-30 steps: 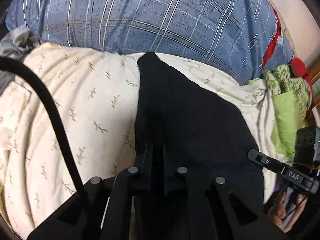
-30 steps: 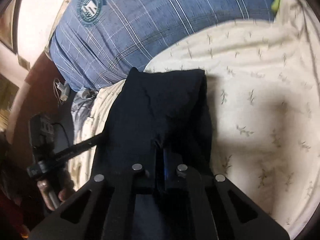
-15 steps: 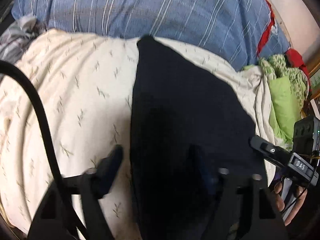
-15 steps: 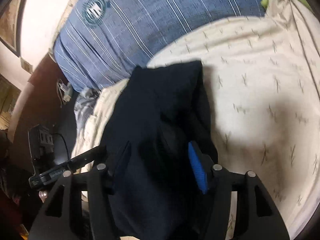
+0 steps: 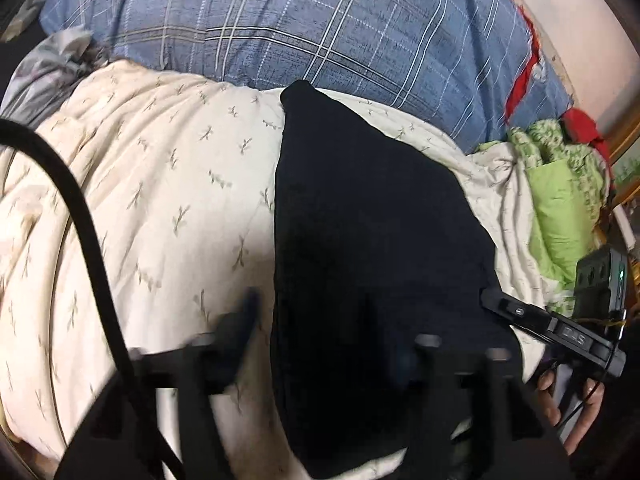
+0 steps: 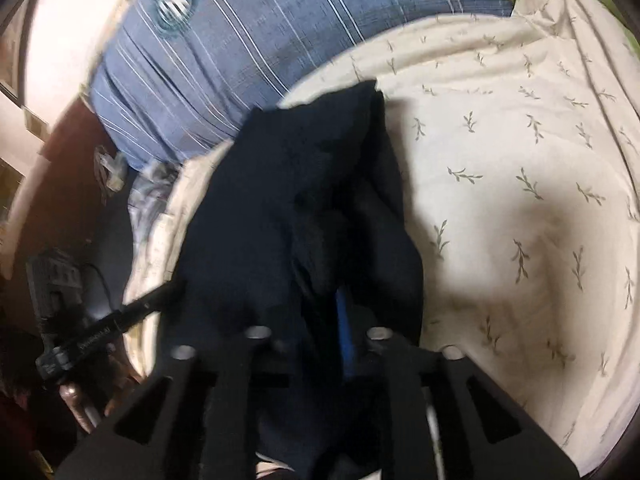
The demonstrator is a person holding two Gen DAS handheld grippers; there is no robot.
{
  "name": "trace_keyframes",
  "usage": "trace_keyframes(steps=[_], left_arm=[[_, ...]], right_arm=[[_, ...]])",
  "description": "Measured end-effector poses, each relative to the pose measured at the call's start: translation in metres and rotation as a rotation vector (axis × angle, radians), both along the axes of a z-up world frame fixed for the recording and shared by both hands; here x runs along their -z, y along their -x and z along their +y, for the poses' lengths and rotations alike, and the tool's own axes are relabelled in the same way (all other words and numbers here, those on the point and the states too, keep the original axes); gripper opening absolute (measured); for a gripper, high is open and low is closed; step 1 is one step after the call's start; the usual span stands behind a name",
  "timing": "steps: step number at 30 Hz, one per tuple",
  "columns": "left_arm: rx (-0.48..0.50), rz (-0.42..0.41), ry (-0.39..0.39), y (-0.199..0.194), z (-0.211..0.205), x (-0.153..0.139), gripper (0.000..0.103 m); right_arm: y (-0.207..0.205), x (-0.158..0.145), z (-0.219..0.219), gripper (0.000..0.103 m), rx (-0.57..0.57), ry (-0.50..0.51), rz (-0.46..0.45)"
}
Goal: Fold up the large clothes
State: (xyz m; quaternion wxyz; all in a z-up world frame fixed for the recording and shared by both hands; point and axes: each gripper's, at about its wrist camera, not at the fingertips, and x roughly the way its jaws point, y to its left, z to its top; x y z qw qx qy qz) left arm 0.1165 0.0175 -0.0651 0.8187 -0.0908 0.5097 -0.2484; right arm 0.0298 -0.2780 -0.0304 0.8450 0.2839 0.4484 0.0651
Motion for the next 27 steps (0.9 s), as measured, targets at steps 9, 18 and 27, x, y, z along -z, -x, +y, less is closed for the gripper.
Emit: trace_keyframes(steps=[9, 18, 27], left_arm=[[0.014, -0.004, -0.004, 0.049, 0.008, 0.018, 0.07], [0.009, -0.146, -0.13, 0.072, -0.003, 0.016, 0.074], [-0.028, -0.3, -0.287, 0.125, 0.006, -0.022, 0.085]], right_arm=[[0.064, 0.022, 0.011, 0.054, 0.02, 0.008, 0.004], [0.07, 0.023, 0.026, 0.049, 0.058, 0.138, 0.051], [0.118, -0.024, 0.081, 0.074, 0.091, 0.324, -0.012]])
